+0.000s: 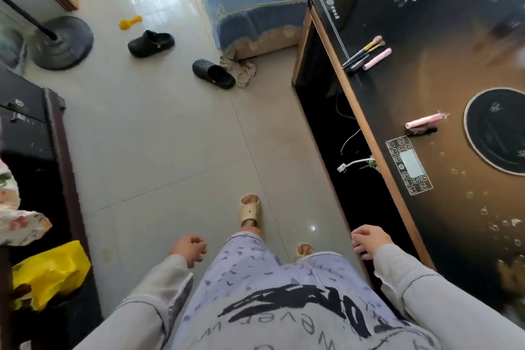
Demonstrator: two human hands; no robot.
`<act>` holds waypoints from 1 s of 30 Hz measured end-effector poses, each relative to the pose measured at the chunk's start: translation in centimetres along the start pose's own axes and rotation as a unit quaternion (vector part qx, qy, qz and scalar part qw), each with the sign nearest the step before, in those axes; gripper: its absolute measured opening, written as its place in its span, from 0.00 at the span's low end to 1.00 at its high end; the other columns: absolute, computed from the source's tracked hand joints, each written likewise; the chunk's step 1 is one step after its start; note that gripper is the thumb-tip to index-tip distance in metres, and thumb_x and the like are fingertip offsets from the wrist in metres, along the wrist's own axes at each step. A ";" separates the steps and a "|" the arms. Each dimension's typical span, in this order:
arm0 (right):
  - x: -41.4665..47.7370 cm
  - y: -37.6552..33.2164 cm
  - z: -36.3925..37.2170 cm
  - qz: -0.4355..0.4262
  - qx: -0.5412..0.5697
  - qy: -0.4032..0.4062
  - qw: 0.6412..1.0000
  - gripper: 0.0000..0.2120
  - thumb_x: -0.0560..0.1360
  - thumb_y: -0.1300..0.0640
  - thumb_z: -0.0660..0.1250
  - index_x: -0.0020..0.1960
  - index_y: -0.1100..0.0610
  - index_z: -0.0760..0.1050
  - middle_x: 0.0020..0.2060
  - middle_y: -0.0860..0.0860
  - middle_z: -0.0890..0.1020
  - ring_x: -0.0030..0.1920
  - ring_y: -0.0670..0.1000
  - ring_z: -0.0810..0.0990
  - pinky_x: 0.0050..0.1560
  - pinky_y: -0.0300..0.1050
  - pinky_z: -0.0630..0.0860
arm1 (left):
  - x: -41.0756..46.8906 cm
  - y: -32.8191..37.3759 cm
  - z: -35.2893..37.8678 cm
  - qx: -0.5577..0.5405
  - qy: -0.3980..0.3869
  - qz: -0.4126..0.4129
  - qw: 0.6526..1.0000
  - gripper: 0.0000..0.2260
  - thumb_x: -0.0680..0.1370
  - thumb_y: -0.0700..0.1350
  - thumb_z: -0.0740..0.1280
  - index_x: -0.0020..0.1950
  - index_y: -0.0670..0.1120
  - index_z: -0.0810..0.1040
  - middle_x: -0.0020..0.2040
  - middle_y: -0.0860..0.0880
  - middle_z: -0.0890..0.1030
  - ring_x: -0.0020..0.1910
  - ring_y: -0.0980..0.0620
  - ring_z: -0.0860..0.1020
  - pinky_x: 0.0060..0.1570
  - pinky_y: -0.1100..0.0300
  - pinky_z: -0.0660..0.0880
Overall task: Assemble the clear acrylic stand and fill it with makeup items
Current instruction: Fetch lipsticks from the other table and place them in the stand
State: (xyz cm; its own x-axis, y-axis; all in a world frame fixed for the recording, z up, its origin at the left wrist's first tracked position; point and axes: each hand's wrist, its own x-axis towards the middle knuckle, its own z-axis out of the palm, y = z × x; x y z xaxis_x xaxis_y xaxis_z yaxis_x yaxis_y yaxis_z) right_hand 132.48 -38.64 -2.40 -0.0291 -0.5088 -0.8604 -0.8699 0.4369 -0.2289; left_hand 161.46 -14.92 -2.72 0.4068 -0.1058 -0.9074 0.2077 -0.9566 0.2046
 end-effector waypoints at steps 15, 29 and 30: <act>-0.1 -5.5 3.3 0.157 0.080 0.016 0.984 0.07 0.75 0.64 0.60 0.43 0.59 0.76 0.41 0.54 0.77 0.44 0.52 0.74 0.49 0.42 0.72 | 5.6 27.2 -6.2 0.173 -0.060 0.158 0.970 0.14 0.78 0.35 0.59 0.34 0.47 0.70 0.32 0.49 0.74 0.28 0.53 0.71 0.28 0.64 0.62; 9.3 -14.0 -12.8 0.105 0.233 0.086 0.963 0.16 0.74 0.64 0.57 0.29 0.53 0.70 0.27 0.51 0.74 0.30 0.53 0.73 0.27 0.37 0.64 | 9.3 38.3 -0.8 0.339 -0.064 0.111 0.932 0.09 0.77 0.34 0.58 0.39 0.42 0.72 0.32 0.47 0.75 0.28 0.51 0.71 0.28 0.65 0.62; 9.5 -14.2 -13.6 0.109 0.239 0.095 0.960 0.16 0.74 0.63 0.58 0.29 0.53 0.71 0.28 0.51 0.75 0.33 0.54 0.74 0.28 0.38 0.66 | 9.2 39.6 -0.3 0.346 -0.063 0.119 0.928 0.09 0.77 0.35 0.58 0.39 0.43 0.72 0.33 0.47 0.75 0.28 0.51 0.71 0.28 0.65 0.63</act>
State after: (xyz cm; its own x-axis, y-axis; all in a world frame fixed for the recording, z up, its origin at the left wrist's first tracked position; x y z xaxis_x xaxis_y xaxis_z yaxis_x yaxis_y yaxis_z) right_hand 137.84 -59.76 -1.09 -0.3148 -0.4726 -0.8231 -0.5083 0.8163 -0.2743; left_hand 173.66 -53.71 -2.87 0.2512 -0.3251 -0.9117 -0.5144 -0.8428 0.1588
